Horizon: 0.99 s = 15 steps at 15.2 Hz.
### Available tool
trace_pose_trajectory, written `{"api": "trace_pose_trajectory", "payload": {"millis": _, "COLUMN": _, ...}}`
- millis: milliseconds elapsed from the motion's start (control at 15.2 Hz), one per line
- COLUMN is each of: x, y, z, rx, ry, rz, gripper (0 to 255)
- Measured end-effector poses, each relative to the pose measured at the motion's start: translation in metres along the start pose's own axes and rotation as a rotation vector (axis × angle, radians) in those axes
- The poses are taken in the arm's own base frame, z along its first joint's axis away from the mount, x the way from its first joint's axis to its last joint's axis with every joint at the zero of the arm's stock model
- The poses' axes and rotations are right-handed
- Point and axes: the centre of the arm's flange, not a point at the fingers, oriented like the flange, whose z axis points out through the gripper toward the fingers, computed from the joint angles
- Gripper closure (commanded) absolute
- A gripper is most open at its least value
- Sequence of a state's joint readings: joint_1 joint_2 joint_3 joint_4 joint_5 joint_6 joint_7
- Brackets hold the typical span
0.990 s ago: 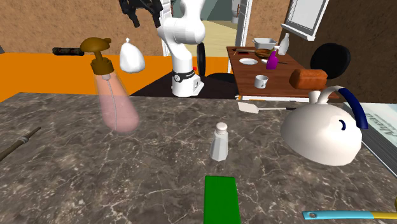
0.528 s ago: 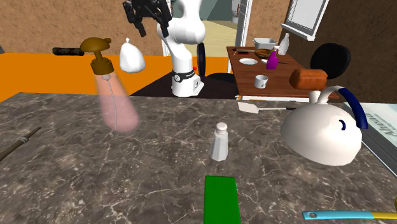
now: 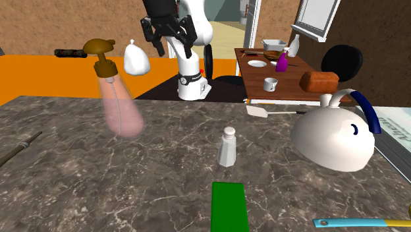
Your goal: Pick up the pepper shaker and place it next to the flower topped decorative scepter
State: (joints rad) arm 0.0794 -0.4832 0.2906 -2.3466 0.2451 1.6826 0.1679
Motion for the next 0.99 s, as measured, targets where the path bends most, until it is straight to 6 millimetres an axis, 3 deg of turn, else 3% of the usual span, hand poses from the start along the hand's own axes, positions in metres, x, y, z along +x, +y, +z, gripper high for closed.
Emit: {"api": "trace_pose_trajectory", "payload": {"millis": 990, "x": 0.112, "y": -0.155, "z": 0.054, "rx": -0.006, "ry": 0.002, "rz": -0.029, "gripper": 0}}
